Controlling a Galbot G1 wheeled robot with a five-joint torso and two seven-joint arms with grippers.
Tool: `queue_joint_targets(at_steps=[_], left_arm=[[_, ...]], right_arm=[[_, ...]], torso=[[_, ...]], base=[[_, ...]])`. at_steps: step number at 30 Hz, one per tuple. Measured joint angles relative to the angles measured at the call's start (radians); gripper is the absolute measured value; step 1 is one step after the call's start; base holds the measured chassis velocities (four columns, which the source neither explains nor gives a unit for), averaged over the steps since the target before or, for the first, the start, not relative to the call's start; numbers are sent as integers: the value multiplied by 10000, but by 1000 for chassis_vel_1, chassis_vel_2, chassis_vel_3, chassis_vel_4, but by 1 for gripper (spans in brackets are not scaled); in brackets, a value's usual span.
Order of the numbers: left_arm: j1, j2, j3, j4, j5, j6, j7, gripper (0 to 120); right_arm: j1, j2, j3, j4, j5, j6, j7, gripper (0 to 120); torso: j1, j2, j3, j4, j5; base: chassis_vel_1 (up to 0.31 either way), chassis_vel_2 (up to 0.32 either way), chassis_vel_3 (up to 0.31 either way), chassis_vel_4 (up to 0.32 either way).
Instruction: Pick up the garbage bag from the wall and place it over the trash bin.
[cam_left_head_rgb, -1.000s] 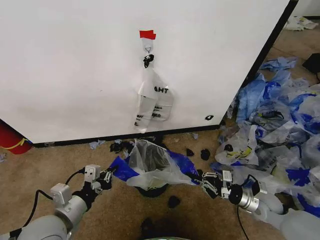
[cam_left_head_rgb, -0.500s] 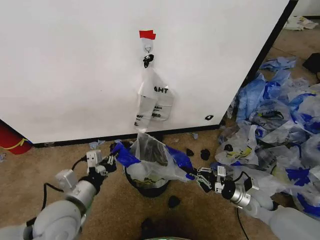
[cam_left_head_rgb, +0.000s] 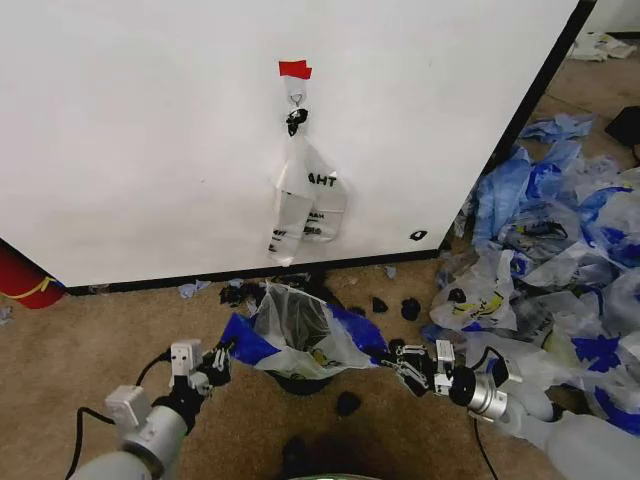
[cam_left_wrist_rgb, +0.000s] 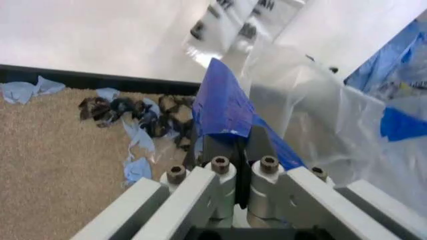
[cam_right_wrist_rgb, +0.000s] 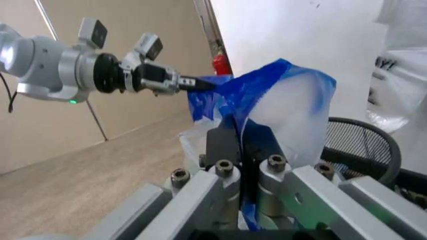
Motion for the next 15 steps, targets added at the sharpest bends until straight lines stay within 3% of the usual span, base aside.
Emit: queue_joint_targets(at_steps=[9,15], left_arm=[[1387,-257,-889,-147,313,14,6,0],[1687,-161,-1122,-151,336,32,62,0]], right_arm=[[118,-186,-218,64,185,-122,-424,0],[78,-205,-249,64,181,-141,-529,0]], torso=[[0,0,1,4,-3],[0,0,1,1,-4]], base=[[0,0,0,0],[0,0,0,0]])
